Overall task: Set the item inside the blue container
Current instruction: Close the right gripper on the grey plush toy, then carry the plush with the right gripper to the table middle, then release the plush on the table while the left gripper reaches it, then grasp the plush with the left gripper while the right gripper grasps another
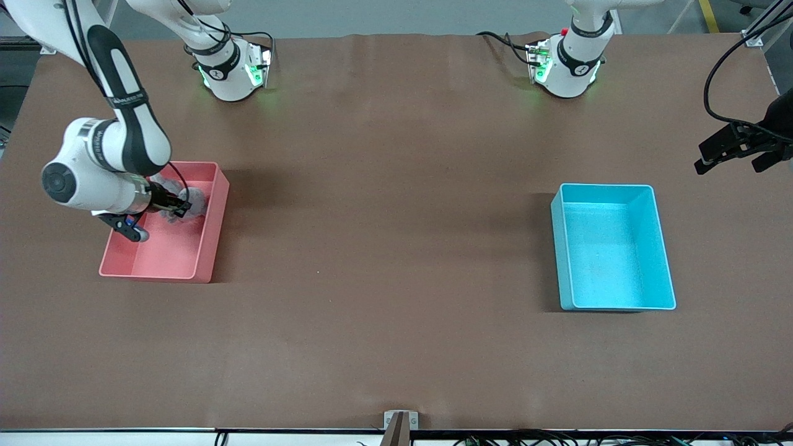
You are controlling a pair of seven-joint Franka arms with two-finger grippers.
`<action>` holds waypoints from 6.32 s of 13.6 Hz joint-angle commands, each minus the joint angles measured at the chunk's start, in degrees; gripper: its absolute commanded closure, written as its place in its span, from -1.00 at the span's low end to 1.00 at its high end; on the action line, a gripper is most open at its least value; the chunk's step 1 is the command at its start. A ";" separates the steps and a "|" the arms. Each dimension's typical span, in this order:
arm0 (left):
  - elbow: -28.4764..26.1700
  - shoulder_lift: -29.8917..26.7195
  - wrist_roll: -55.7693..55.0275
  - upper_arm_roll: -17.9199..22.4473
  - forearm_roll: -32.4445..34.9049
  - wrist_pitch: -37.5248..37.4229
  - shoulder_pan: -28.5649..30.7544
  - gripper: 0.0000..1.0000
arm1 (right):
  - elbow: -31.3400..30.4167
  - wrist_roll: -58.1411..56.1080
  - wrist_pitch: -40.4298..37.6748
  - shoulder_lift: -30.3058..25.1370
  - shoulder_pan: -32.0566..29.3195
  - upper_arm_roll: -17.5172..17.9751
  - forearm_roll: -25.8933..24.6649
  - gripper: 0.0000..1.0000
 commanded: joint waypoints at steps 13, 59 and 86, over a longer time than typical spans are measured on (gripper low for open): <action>1.07 0.14 -0.44 -0.19 -0.33 -1.27 0.15 -1.00 | 23.07 49.21 -5.59 6.39 31.67 0.35 7.11 0.99; -1.13 41.97 -61.08 -20.23 8.82 50.76 -25.25 -0.99 | -11.28 -25.53 11.40 -9.14 -7.05 -0.09 -6.61 -1.00; -0.16 49.45 -62.93 -20.23 7.50 61.39 -27.10 0.33 | -16.21 -26.15 21.53 -2.29 -9.60 -0.18 -6.69 -0.51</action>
